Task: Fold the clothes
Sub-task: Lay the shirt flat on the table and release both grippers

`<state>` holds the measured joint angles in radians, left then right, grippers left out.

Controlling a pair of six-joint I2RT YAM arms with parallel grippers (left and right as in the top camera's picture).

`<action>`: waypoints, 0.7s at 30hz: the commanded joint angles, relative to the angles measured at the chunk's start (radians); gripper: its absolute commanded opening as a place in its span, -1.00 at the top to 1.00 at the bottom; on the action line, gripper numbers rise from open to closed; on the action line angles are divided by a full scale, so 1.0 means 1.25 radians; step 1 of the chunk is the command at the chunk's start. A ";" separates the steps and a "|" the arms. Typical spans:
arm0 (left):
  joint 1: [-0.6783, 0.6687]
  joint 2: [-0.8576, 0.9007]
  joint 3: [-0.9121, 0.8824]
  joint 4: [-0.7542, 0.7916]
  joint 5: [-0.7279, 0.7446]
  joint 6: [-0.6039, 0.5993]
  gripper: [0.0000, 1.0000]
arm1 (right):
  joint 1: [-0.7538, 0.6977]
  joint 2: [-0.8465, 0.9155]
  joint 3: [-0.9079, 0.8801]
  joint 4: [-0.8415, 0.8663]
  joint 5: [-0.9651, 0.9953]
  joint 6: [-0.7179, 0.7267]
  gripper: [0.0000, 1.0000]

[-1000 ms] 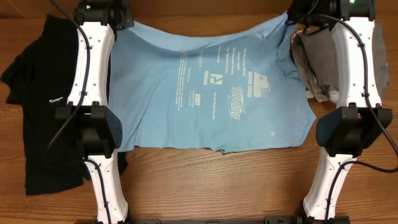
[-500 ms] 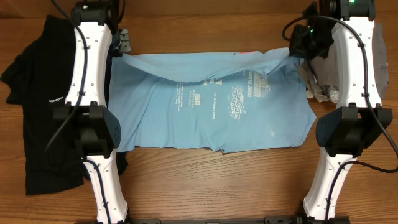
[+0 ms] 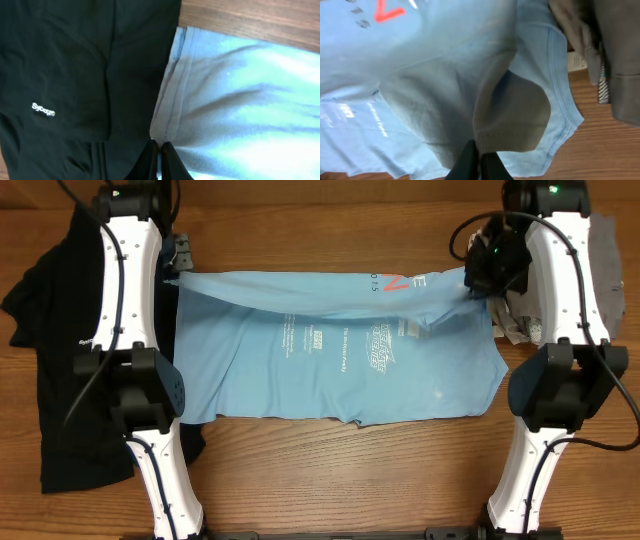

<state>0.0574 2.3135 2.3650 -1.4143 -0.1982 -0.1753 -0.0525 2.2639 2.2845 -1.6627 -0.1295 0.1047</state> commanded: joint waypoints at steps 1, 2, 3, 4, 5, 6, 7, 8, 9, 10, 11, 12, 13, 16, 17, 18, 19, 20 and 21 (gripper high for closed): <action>-0.008 -0.022 -0.056 0.010 0.010 0.018 0.92 | -0.008 -0.025 -0.050 0.008 0.023 0.002 0.92; -0.008 -0.022 -0.078 0.019 0.010 0.018 0.91 | -0.009 -0.025 -0.066 0.013 0.026 0.002 0.92; -0.009 -0.022 -0.093 0.023 0.010 0.018 0.92 | -0.010 -0.025 -0.075 0.015 0.026 0.002 0.92; -0.009 -0.022 -0.114 0.031 0.010 0.018 0.92 | -0.012 -0.025 -0.081 0.017 0.026 0.002 0.92; -0.009 -0.022 -0.133 0.038 0.010 0.018 0.92 | -0.013 -0.025 -0.088 0.021 0.026 0.002 0.92; -0.009 -0.022 -0.155 0.047 0.010 0.018 0.91 | -0.016 -0.025 -0.092 0.023 0.026 0.002 0.92; -0.009 -0.022 -0.166 0.052 0.010 0.018 0.91 | -0.018 -0.025 -0.094 0.024 0.026 0.002 0.92; -0.009 -0.022 -0.183 0.062 0.010 0.018 0.92 | -0.019 -0.025 -0.094 0.024 0.026 0.002 0.92; -0.010 -0.022 -0.204 0.074 0.010 0.018 0.92 | -0.020 -0.025 -0.094 0.024 0.026 0.002 0.88; -0.010 -0.022 -0.210 0.077 0.010 0.018 0.91 | -0.020 -0.025 -0.094 0.024 0.026 0.002 0.72; -0.010 -0.022 -0.218 0.083 0.010 0.018 0.90 | -0.020 -0.025 -0.094 0.022 0.026 0.002 0.52; -0.010 -0.022 -0.224 0.086 0.010 0.018 0.82 | -0.020 -0.025 -0.094 0.020 0.026 0.002 0.37; -0.010 -0.022 -0.225 0.087 0.010 0.018 0.68 | -0.020 -0.025 -0.094 0.015 0.026 -0.001 0.28; -0.010 -0.022 -0.225 0.089 0.010 0.018 0.23 | -0.021 -0.025 -0.094 0.006 0.035 -0.001 0.24; -0.010 -0.023 -0.225 0.089 0.010 0.018 0.10 | -0.022 -0.025 -0.094 0.007 0.034 -0.001 0.24; -0.010 -0.023 -0.225 0.090 0.010 0.018 -0.03 | -0.022 -0.025 -0.094 0.007 0.034 -0.001 0.24; -0.010 -0.023 -0.225 0.091 0.013 0.018 -0.11 | -0.022 -0.025 -0.093 0.006 0.034 -0.001 0.24; -0.009 -0.023 -0.223 0.091 0.014 0.018 -0.20 | -0.022 -0.027 -0.092 0.004 0.033 -0.001 0.24; -0.009 -0.025 -0.218 0.087 0.016 0.018 -0.31 | -0.022 -0.029 -0.089 0.001 0.031 -0.001 0.24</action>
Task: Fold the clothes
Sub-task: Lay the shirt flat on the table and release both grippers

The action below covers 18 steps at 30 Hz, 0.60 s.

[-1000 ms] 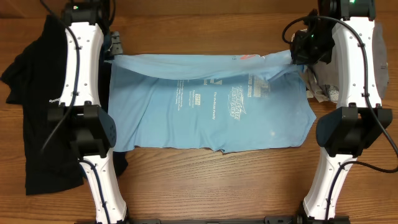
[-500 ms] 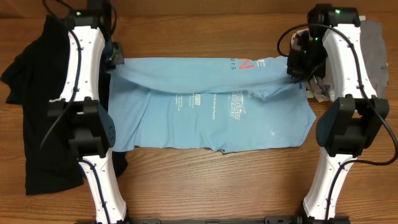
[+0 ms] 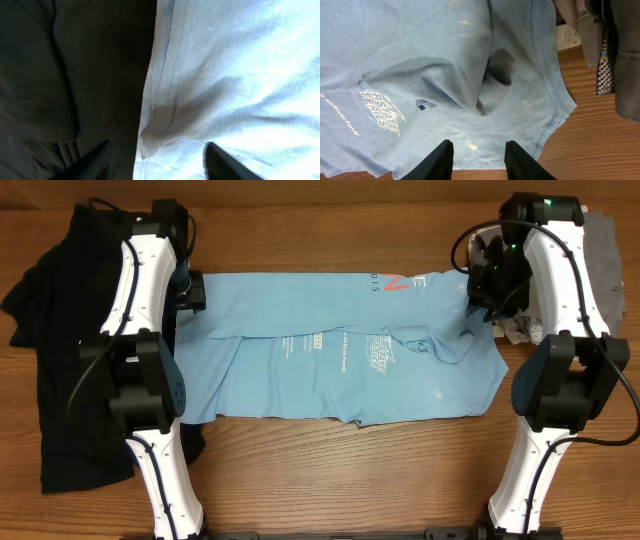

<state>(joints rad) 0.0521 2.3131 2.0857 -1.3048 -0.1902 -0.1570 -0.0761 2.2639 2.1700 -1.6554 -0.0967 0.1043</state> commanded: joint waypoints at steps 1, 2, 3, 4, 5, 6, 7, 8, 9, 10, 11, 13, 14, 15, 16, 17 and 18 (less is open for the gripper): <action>-0.004 -0.028 0.019 -0.009 0.013 0.003 -0.41 | -0.003 -0.034 0.014 -0.014 0.005 0.000 0.24; -0.004 -0.031 0.034 -0.021 0.015 0.003 -0.46 | -0.003 -0.040 0.027 -0.023 0.005 0.000 0.24; -0.004 -0.034 0.055 -0.036 0.017 0.002 -0.54 | -0.003 -0.045 0.040 -0.030 0.005 0.000 0.24; -0.004 -0.036 0.077 -0.050 0.019 -0.001 -0.61 | -0.004 -0.056 0.055 -0.031 0.004 0.000 0.24; -0.004 -0.041 0.114 -0.075 0.023 -0.005 -0.69 | -0.004 -0.070 0.064 -0.031 -0.002 0.000 0.23; -0.004 -0.045 0.146 -0.097 0.027 -0.006 -0.72 | -0.004 -0.084 0.072 -0.031 -0.010 0.000 0.23; -0.004 -0.051 0.190 -0.127 0.031 -0.006 -0.76 | -0.004 -0.103 0.080 -0.031 -0.019 0.000 0.22; -0.004 -0.057 0.226 -0.151 0.036 -0.006 -0.80 | -0.004 -0.125 0.085 -0.031 -0.031 0.000 0.21; -0.004 -0.065 0.262 -0.175 0.041 -0.006 -0.83 | -0.004 -0.147 0.087 -0.031 -0.043 0.000 0.19; -0.004 -0.076 0.300 -0.202 0.043 -0.006 -0.84 | -0.004 -0.171 0.087 -0.031 -0.052 0.000 0.17; -0.005 -0.090 0.339 -0.229 0.042 -0.006 -0.85 | -0.004 -0.205 0.086 -0.031 -0.060 0.000 0.16; -0.006 -0.118 0.399 -0.274 0.046 -0.013 -0.86 | -0.004 -0.247 0.086 -0.031 -0.071 0.000 0.14; -0.006 -0.135 0.422 -0.294 0.046 -0.023 -0.85 | -0.004 -0.275 0.086 -0.031 -0.074 0.000 0.13; -0.006 -0.160 0.441 -0.308 0.050 -0.031 -0.86 | -0.004 -0.304 0.086 -0.031 -0.073 0.000 0.11; -0.006 -0.181 0.442 -0.308 0.063 -0.030 -0.96 | -0.004 -0.324 0.086 -0.031 -0.074 0.000 0.10; -0.006 -0.208 0.442 -0.308 0.081 -0.031 -0.99 | -0.004 -0.352 0.086 -0.031 -0.074 0.000 0.09; -0.006 -0.240 0.442 -0.308 0.110 -0.031 -1.00 | -0.004 -0.384 0.086 -0.031 -0.077 0.002 0.08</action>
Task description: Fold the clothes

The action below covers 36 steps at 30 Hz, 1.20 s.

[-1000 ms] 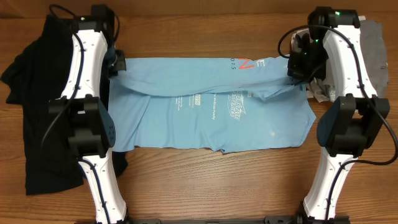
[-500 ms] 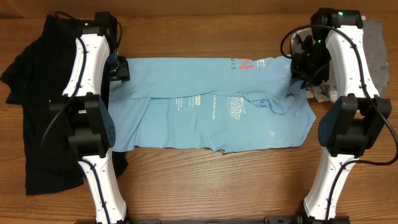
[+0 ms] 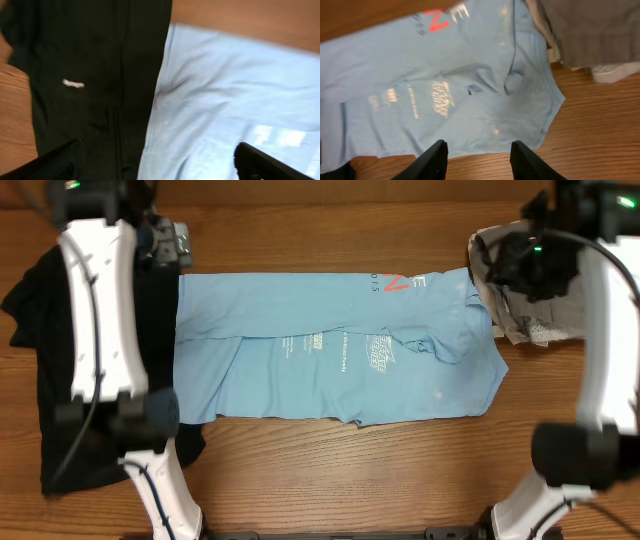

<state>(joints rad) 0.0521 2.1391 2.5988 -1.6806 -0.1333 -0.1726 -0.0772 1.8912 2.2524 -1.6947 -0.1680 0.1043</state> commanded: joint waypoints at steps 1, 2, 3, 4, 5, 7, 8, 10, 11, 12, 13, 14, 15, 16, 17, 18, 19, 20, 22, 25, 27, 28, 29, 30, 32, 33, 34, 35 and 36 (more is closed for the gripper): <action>-0.006 -0.126 0.032 -0.007 0.094 -0.018 -1.00 | -0.002 -0.114 0.018 0.000 -0.031 0.003 0.07; -0.006 -0.164 0.031 -0.007 0.131 -0.018 -1.00 | -0.002 -0.156 0.007 0.000 -0.054 0.003 0.07; -0.006 -0.182 0.031 -0.007 0.149 -0.018 -1.00 | -0.002 -0.180 -0.004 0.001 -0.062 0.004 0.07; -0.007 -0.201 0.031 -0.007 0.165 -0.017 -1.00 | -0.002 -0.211 -0.020 0.001 -0.063 0.009 0.07; -0.008 -0.221 0.031 -0.007 0.174 -0.018 -1.00 | -0.002 -0.235 -0.037 0.001 -0.061 0.018 0.07; -0.015 -0.255 0.026 -0.007 0.176 -0.018 -1.00 | -0.002 -0.291 -0.083 0.001 -0.060 0.018 0.07; -0.020 -0.271 0.020 -0.007 0.176 -0.018 -1.00 | -0.002 -0.317 -0.109 0.001 -0.058 0.020 0.07; -0.046 -0.326 -0.027 -0.007 0.176 -0.018 -1.00 | -0.002 -0.400 -0.215 0.001 -0.055 0.031 0.07; -0.057 -0.346 -0.056 -0.007 0.175 -0.018 -1.00 | -0.002 -0.429 -0.261 0.001 -0.056 0.042 0.07; -0.067 -0.364 -0.088 -0.007 0.175 -0.018 -1.00 | -0.002 -0.450 -0.298 0.001 -0.056 0.048 0.07; -0.076 -0.381 -0.121 -0.007 0.175 -0.019 -1.00 | -0.002 -0.474 -0.341 0.001 -0.056 0.056 0.06; -0.086 -0.396 -0.158 -0.007 0.172 -0.021 -1.00 | -0.002 -0.494 -0.381 0.001 -0.055 0.065 0.07; -0.099 -0.414 -0.207 -0.007 0.161 -0.027 -1.00 | -0.002 -0.513 -0.422 0.001 -0.055 0.071 0.07; -0.108 -0.428 -0.247 -0.007 0.152 -0.029 -1.00 | -0.002 -0.526 -0.452 0.001 -0.055 0.074 0.07; -0.118 -0.441 -0.298 -0.007 0.131 -0.038 -1.00 | -0.002 -0.539 -0.488 0.001 -0.055 0.081 0.07; -0.125 -0.450 -0.338 -0.007 0.115 -0.046 -1.00 | -0.002 -0.546 -0.514 0.002 -0.055 0.086 0.07; -0.132 -0.456 -0.373 -0.006 0.103 -0.051 -0.99 | -0.002 -0.552 -0.539 0.005 -0.056 0.091 0.07; -0.141 -0.463 -0.422 -0.002 0.095 -0.054 -0.99 | -0.002 -0.557 -0.565 0.010 -0.056 0.096 0.07; -0.154 -0.472 -0.501 0.020 0.096 -0.055 -0.96 | -0.002 -0.560 -0.620 0.026 -0.056 0.109 0.07; -0.182 -0.478 -0.625 0.090 0.091 -0.054 -0.95 | -0.002 -0.561 -0.700 0.066 -0.056 0.134 0.07; -0.208 -0.478 -0.724 0.164 0.086 -0.055 -0.94 | -0.002 -0.561 -0.782 0.118 -0.059 0.168 0.07; -0.218 -0.478 -0.771 0.202 0.086 -0.058 -0.93 | -0.002 -0.561 -0.818 0.140 -0.065 0.178 0.07; -0.225 -0.478 -0.809 0.233 0.086 -0.062 -0.93 | -0.002 -0.561 -0.844 0.156 -0.071 0.186 0.07; -0.233 -0.478 -0.851 0.267 0.087 -0.064 -0.93 | -0.002 -0.561 -0.878 0.178 -0.079 0.197 0.07; -0.248 -0.478 -0.926 0.330 0.086 -0.072 -0.92 | -0.002 -0.561 -0.939 0.220 -0.099 0.212 0.07; -0.253 -0.478 -0.958 0.360 0.086 -0.072 -0.92 | -0.002 -0.561 -0.966 0.241 -0.109 0.214 0.07; -0.258 -0.478 -0.993 0.392 0.086 -0.073 -0.91 | -0.002 -0.561 -0.993 0.263 -0.120 0.215 0.07; -0.263 -0.478 -1.021 0.419 0.086 -0.078 -0.90 | -0.002 -0.561 -1.013 0.278 -0.122 0.222 0.07; -0.268 -0.478 -1.052 0.449 0.086 -0.078 -0.89 | -0.002 -0.561 -1.031 0.293 -0.120 0.235 0.07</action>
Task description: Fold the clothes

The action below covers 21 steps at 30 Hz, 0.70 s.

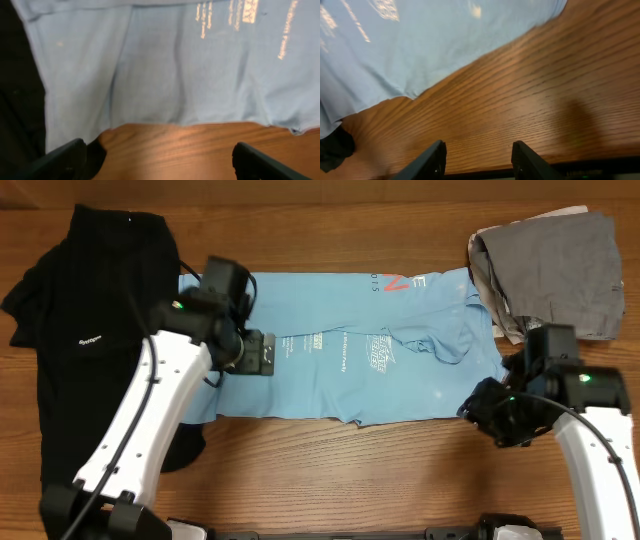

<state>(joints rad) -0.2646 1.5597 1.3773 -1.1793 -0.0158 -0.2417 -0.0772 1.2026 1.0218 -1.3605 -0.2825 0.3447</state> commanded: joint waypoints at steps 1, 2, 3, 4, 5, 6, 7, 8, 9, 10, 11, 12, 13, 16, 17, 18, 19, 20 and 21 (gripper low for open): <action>-0.018 -0.014 -0.098 0.072 -0.007 -0.023 -0.88 | -0.002 -0.010 -0.063 0.042 -0.027 0.047 0.07; -0.023 -0.014 -0.126 0.101 -0.008 -0.024 -0.88 | -0.002 -0.009 -0.080 0.063 -0.027 0.060 0.07; -0.027 -0.014 -0.146 0.123 -0.008 -0.025 -0.87 | -0.002 -0.009 -0.098 0.086 -0.028 0.068 0.08; -0.031 -0.014 -0.167 0.148 -0.008 -0.025 -0.86 | -0.002 -0.009 -0.112 0.104 -0.027 0.078 0.08; -0.035 -0.014 -0.188 0.174 -0.008 -0.026 -0.86 | -0.002 -0.008 -0.129 0.127 -0.027 0.082 0.09; -0.039 -0.014 -0.206 0.195 -0.008 -0.026 -0.86 | -0.002 -0.006 -0.145 0.146 -0.027 0.088 0.09; -0.044 -0.014 -0.234 0.228 -0.009 -0.031 -0.86 | -0.001 -0.001 -0.172 0.179 -0.027 0.098 0.09; -0.046 -0.014 -0.247 0.244 -0.008 -0.036 -0.86 | -0.001 0.004 -0.186 0.197 -0.027 0.103 0.09; -0.047 -0.014 -0.259 0.258 -0.008 -0.045 -0.86 | -0.001 0.010 -0.200 0.215 -0.027 0.106 0.09; -0.048 -0.014 -0.267 0.269 -0.008 -0.050 -0.86 | -0.001 0.020 -0.212 0.235 -0.027 0.106 0.09; -0.048 -0.014 -0.274 0.279 -0.008 -0.056 -0.86 | -0.001 0.030 -0.220 0.248 -0.026 0.111 0.10; -0.049 -0.014 -0.277 0.285 -0.008 -0.059 -0.86 | -0.001 0.042 -0.224 0.261 -0.026 0.112 0.10; -0.049 -0.014 -0.279 0.291 -0.008 -0.059 -0.86 | -0.001 0.058 -0.225 0.274 -0.020 0.115 0.10; -0.049 -0.014 -0.280 0.301 -0.008 -0.058 -0.86 | -0.001 0.101 -0.225 0.315 0.016 0.133 0.10; -0.049 -0.014 -0.280 0.301 -0.009 -0.058 -0.85 | -0.001 0.114 -0.225 0.329 0.024 0.142 0.10; -0.049 -0.014 -0.280 0.301 -0.009 -0.058 -0.86 | -0.001 0.131 -0.225 0.347 0.031 0.146 0.10; -0.049 -0.014 -0.280 0.301 -0.009 -0.058 -0.85 | -0.001 0.147 -0.225 0.363 0.036 0.147 0.10; -0.049 -0.014 -0.280 0.301 -0.009 -0.058 -0.85 | -0.001 0.161 -0.225 0.376 0.037 0.147 0.10; -0.049 -0.014 -0.280 0.301 -0.009 -0.058 -0.85 | -0.001 0.177 -0.225 0.389 0.038 0.147 0.10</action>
<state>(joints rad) -0.3195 1.5597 1.0325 -0.8066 -0.0193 -0.2932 -0.0769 1.3781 0.7456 -0.9054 -0.2699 0.5045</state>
